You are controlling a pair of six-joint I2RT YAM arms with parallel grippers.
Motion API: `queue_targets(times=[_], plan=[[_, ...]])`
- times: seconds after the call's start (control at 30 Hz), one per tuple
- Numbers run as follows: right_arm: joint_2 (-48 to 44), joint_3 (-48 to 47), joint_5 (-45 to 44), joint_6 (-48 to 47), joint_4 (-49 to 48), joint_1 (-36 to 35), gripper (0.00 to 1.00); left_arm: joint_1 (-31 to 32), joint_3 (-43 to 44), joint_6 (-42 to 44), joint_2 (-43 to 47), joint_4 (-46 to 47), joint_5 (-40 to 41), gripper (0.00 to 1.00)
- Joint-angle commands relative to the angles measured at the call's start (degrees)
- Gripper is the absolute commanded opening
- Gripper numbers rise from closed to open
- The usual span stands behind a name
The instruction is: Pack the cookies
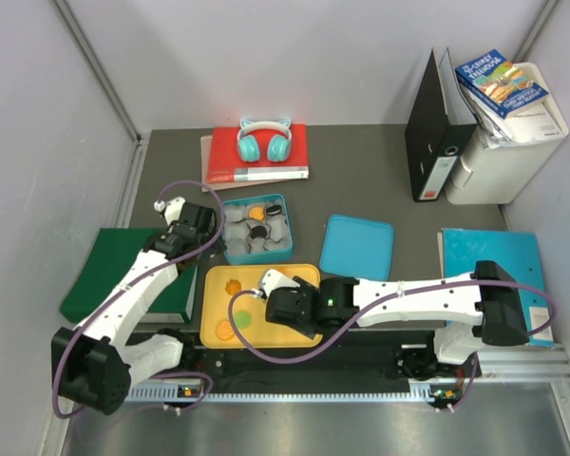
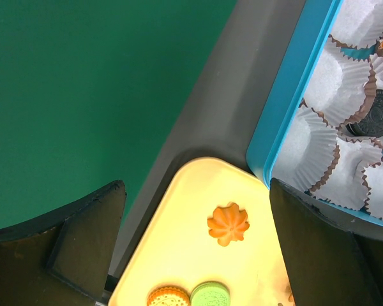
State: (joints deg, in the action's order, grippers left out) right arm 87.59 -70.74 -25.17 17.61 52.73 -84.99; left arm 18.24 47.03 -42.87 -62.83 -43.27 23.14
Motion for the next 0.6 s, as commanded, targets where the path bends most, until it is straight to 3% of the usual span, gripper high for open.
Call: queue_targets(times=[0.0,0.57], plan=[[0.82,-3.7,-0.67,-1.61,-2.54,-0.7,0.5,-0.22,-0.18,0.68,0.69,1.87,-0.11,0.98],[0.04,-4.49,-2.87,-0.47,2.11,-0.7,0.41,-0.22,-0.44,0.6,1.21,1.78,-0.37,0.98]])
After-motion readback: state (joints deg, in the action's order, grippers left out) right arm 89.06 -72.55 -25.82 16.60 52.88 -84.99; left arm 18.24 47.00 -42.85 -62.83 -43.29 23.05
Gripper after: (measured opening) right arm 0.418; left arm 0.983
